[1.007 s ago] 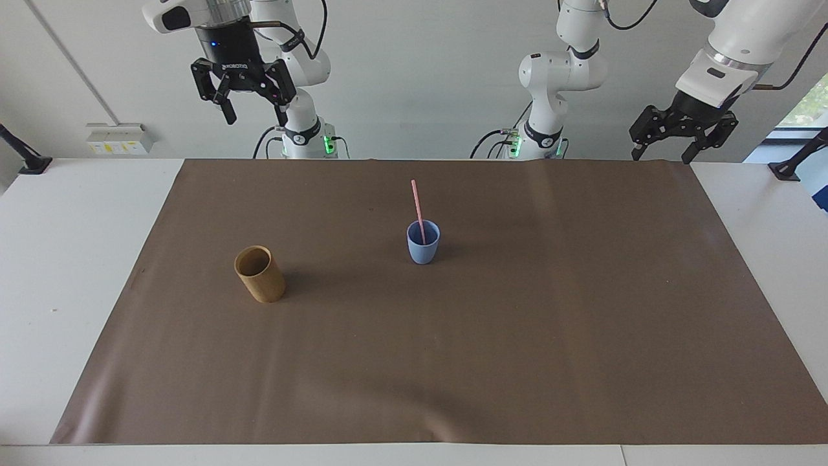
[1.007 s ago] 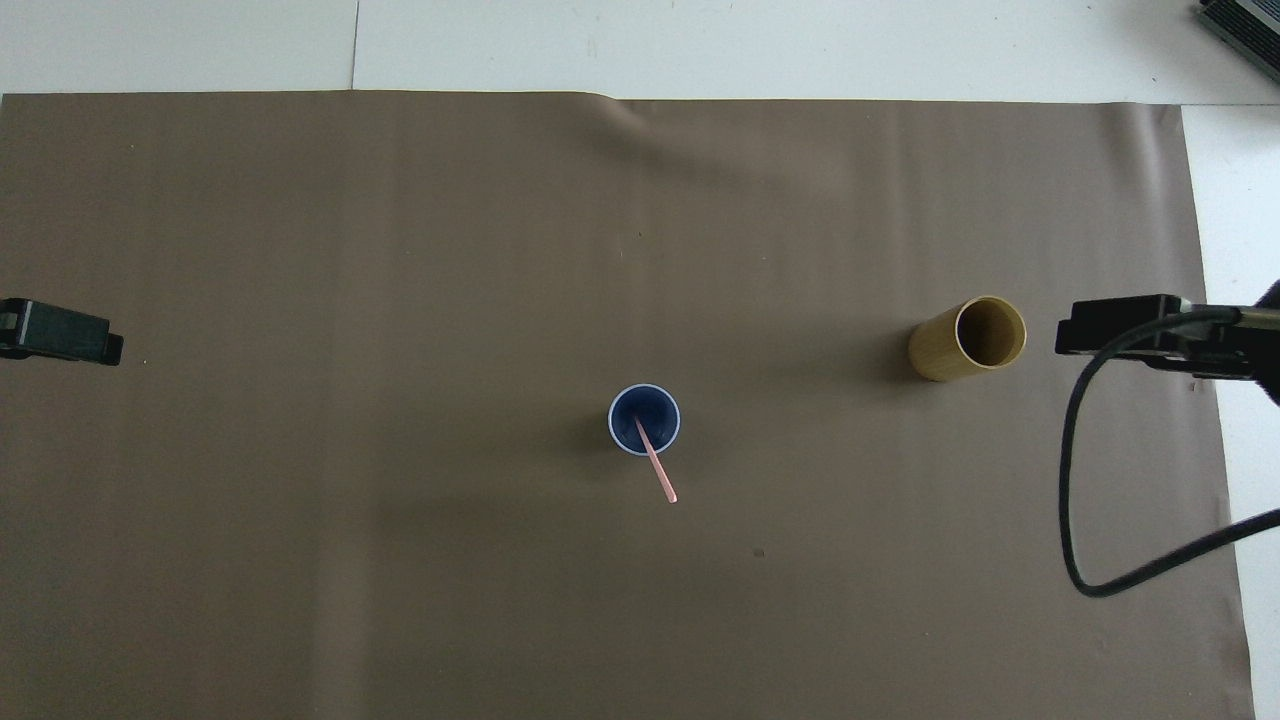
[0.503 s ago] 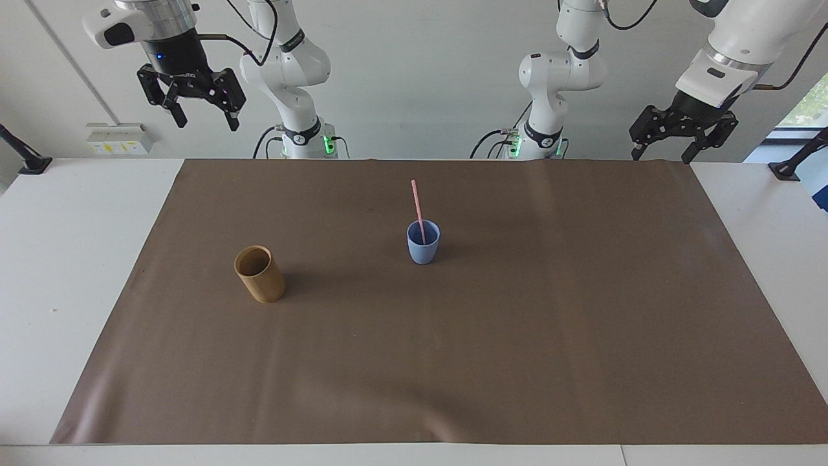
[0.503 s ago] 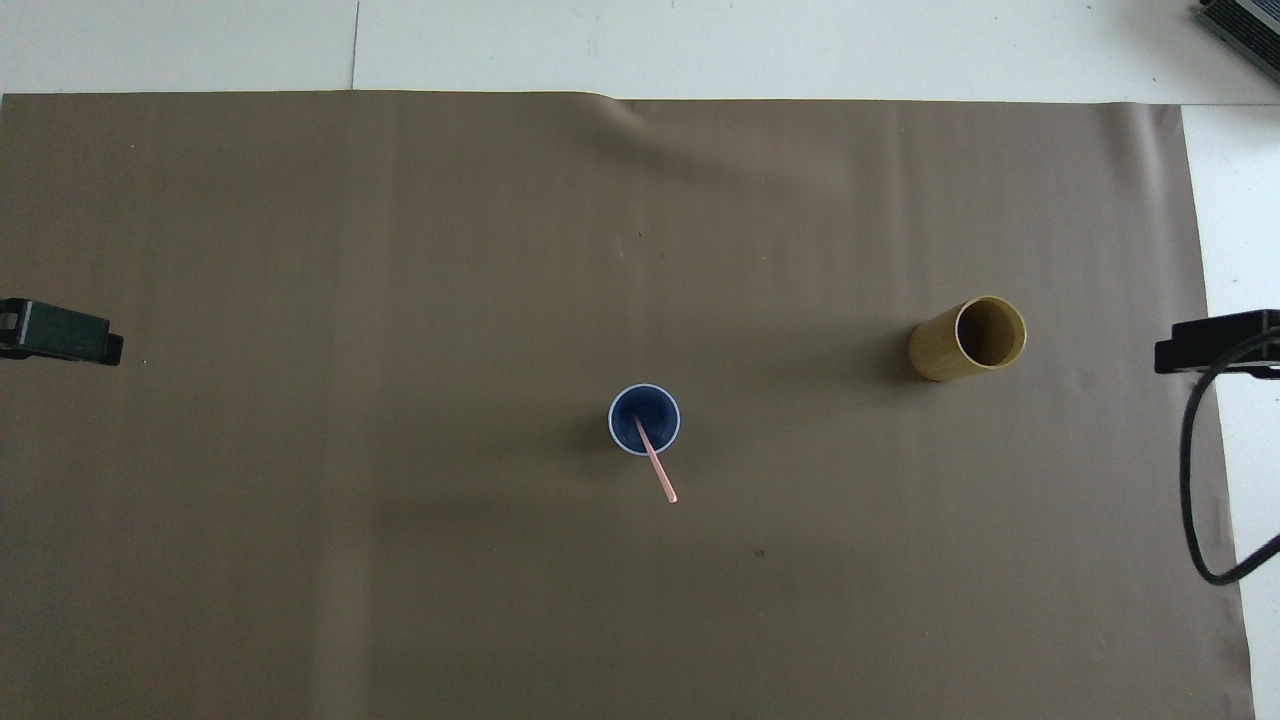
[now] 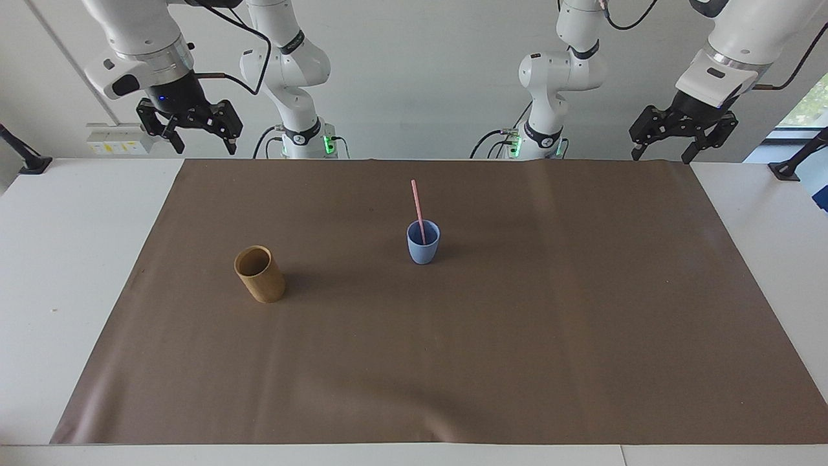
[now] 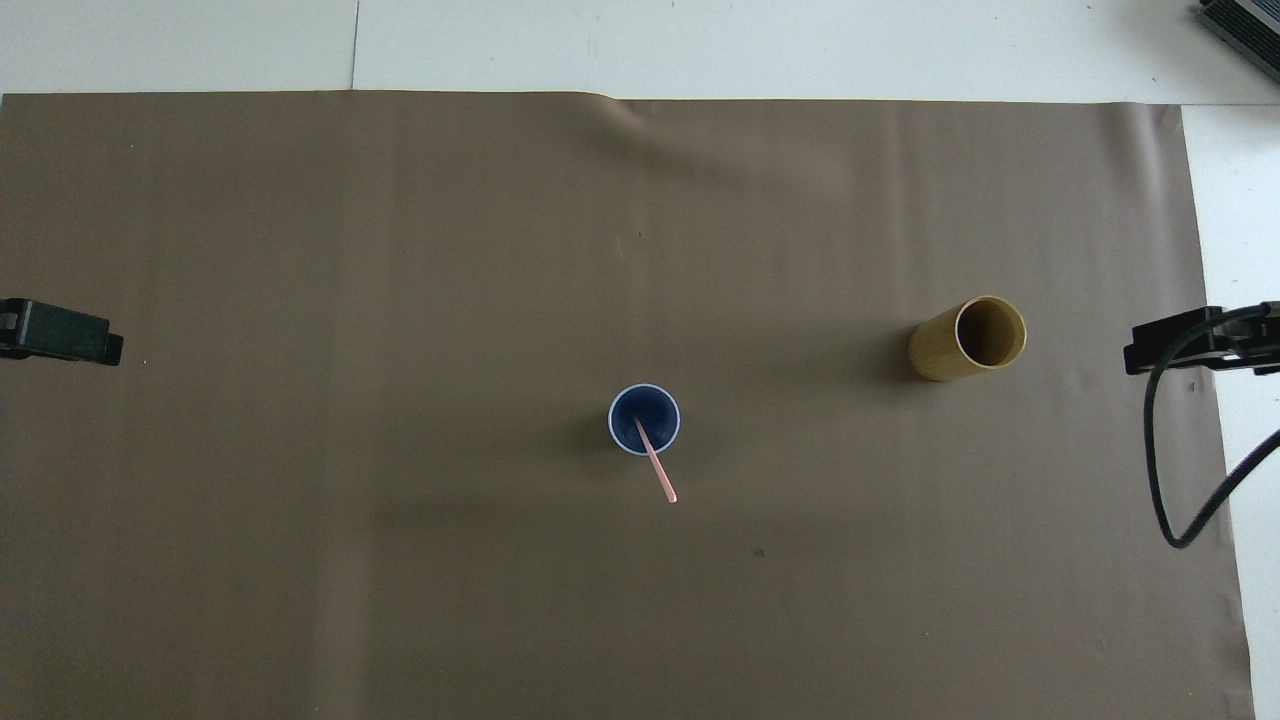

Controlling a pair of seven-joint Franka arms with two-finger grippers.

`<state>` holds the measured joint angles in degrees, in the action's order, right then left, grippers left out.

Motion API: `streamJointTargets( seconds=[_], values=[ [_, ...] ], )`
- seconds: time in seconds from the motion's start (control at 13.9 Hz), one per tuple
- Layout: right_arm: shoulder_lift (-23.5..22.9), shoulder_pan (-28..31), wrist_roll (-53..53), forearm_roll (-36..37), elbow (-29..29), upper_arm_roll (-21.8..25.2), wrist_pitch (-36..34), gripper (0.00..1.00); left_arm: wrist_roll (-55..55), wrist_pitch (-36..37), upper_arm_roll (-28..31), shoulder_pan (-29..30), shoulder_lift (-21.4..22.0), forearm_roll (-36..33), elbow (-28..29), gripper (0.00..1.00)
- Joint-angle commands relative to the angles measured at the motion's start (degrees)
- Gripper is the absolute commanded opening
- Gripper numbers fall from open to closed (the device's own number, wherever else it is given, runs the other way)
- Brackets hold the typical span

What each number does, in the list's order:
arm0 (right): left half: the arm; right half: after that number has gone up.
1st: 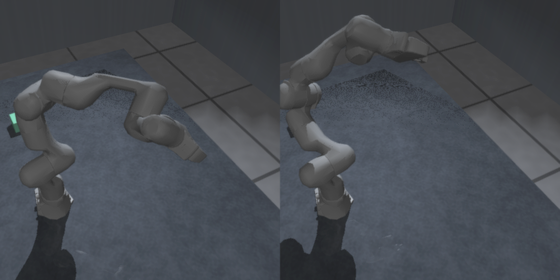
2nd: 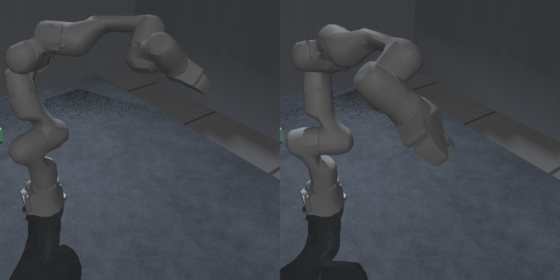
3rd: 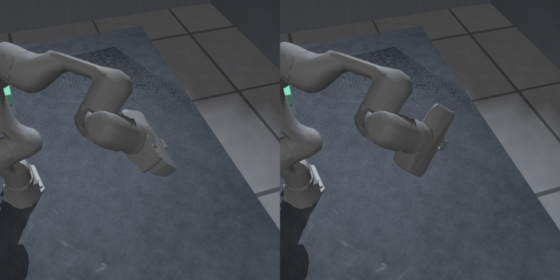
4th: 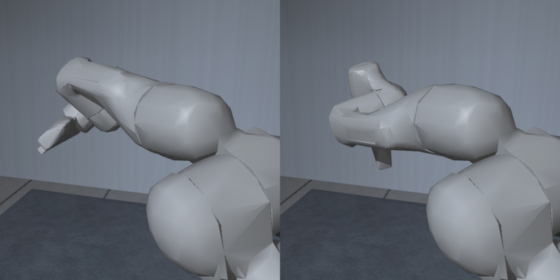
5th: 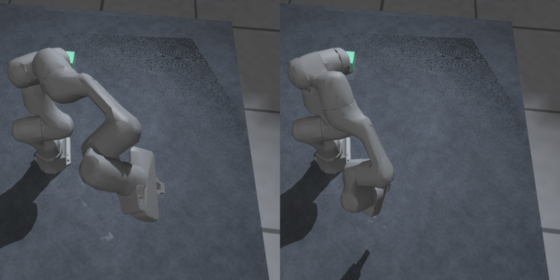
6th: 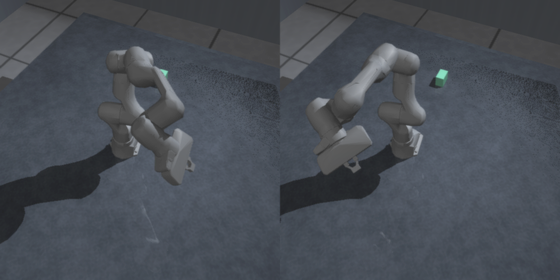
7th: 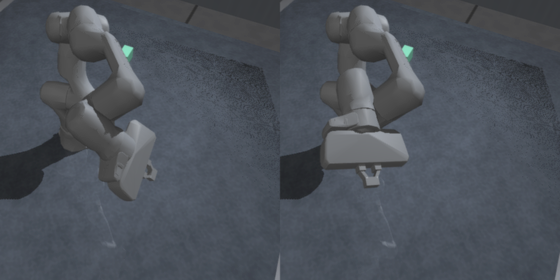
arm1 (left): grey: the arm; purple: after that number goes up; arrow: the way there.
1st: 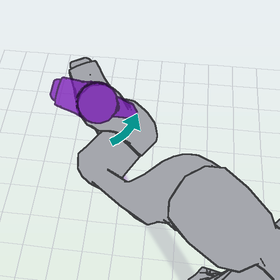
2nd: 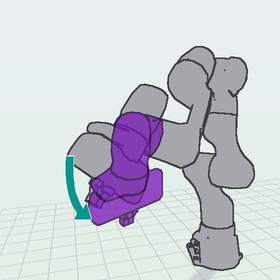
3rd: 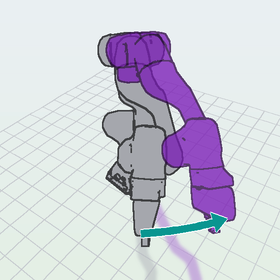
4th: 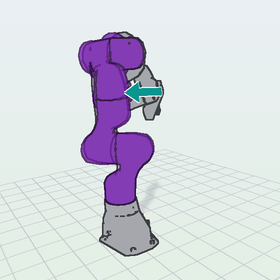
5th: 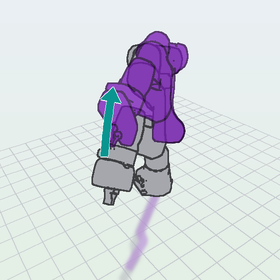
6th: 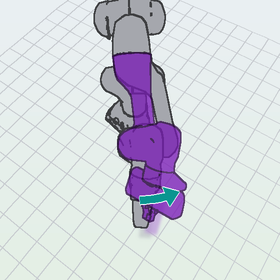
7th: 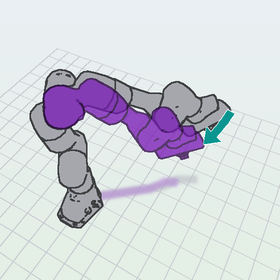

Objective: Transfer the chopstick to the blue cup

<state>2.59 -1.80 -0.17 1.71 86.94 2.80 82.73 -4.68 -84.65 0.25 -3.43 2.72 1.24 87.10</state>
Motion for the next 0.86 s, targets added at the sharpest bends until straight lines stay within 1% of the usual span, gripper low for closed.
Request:
streamJointTargets(
  seconds=[0.0, 0.79],
  values=[
    [0.75, 0.83, 0.07, 0.4, 0.77, -0.61, 0.76, 1.0, -0.59, 1.59, -0.34, 0.53, -0.52, -0.89, -1.58, 1.0],
    [1.28, 0.57, 0.79, -0.57, 1.12, -0.78, -1.42, 1.0, -0.51, 1.59, -0.34, 0.53, -0.52, -0.89, -1.58, 1.0]
  ],
)
